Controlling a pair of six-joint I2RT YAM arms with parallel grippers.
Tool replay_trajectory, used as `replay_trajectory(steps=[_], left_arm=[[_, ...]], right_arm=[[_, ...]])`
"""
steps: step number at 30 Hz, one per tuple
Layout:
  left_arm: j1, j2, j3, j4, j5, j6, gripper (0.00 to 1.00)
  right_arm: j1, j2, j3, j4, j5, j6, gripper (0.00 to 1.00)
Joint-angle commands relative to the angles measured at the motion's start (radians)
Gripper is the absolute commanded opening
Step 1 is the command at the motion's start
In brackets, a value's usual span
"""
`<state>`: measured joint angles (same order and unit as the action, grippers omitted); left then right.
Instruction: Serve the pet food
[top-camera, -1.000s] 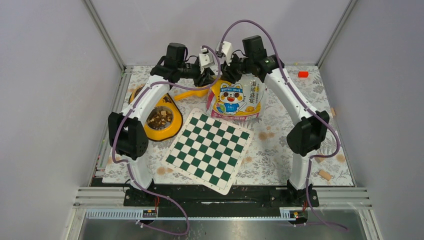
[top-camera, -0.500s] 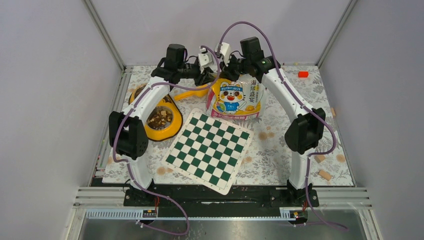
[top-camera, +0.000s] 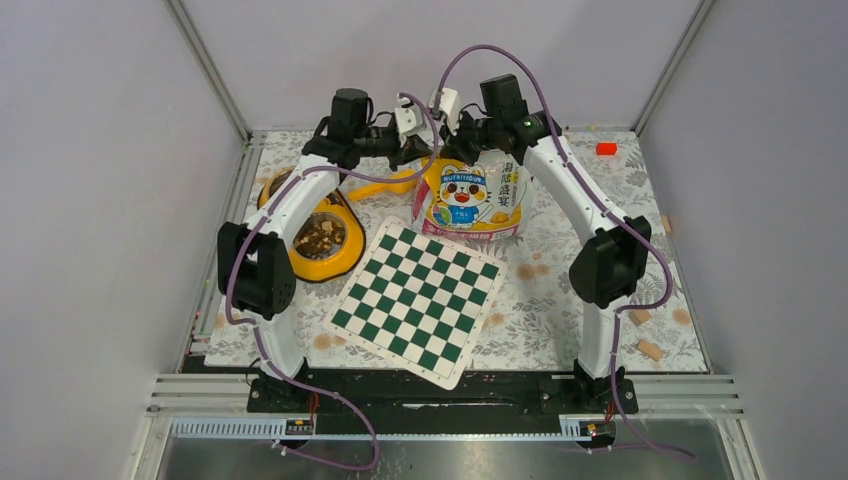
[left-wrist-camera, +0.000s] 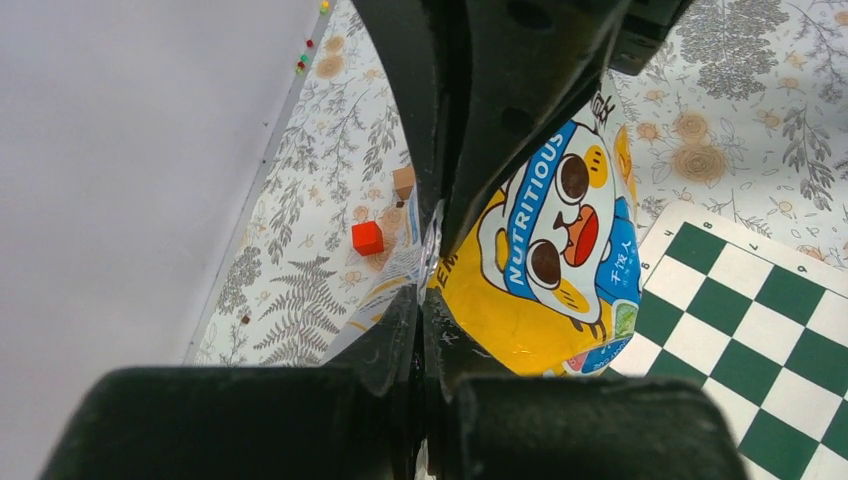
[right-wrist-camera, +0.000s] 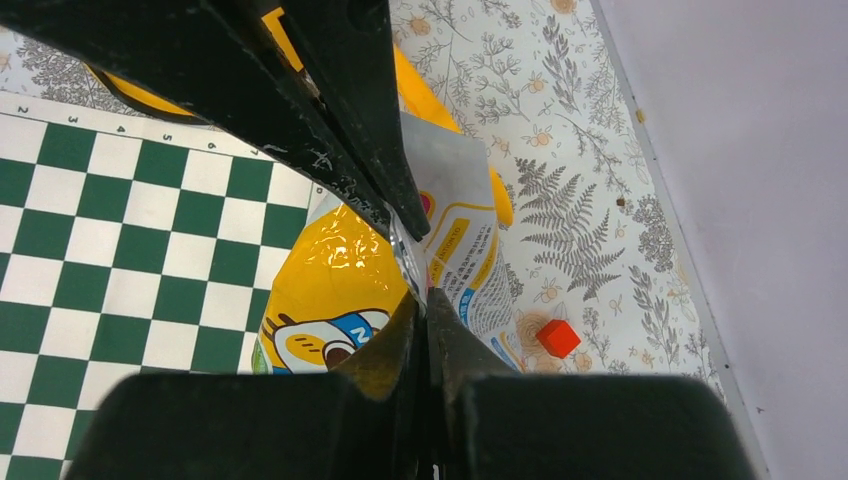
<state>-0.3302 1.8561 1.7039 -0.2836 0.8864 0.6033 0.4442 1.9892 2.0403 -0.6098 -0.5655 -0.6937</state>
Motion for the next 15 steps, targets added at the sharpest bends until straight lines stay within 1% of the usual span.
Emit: replay_trajectory(steps=[1,4,7,10,15], left_arm=[[0.035,-0.055,-0.060,0.027,0.035,0.049,0.00],[0.067,-0.079,-0.096,0.026,0.040,0.063,0.00],[0.100,-0.094,-0.113,0.013,0.063,0.068,0.00],[0.121,-0.101,-0.116,-0.014,0.054,0.091,0.00],[0.145,-0.105,-0.111,-0.055,0.033,0.126,0.00]], right_arm=[[-0.043,-0.046,0.058,-0.107,0.045,-0.034,0.00],[-0.070,-0.070,0.057,-0.173,0.095,-0.077,0.00],[-0.083,-0.086,0.063,-0.235,0.212,-0.130,0.00],[-0.101,-0.082,0.100,-0.309,0.311,-0.156,0.00],[-0.134,-0.112,0.083,-0.331,0.382,-0.179,0.00]])
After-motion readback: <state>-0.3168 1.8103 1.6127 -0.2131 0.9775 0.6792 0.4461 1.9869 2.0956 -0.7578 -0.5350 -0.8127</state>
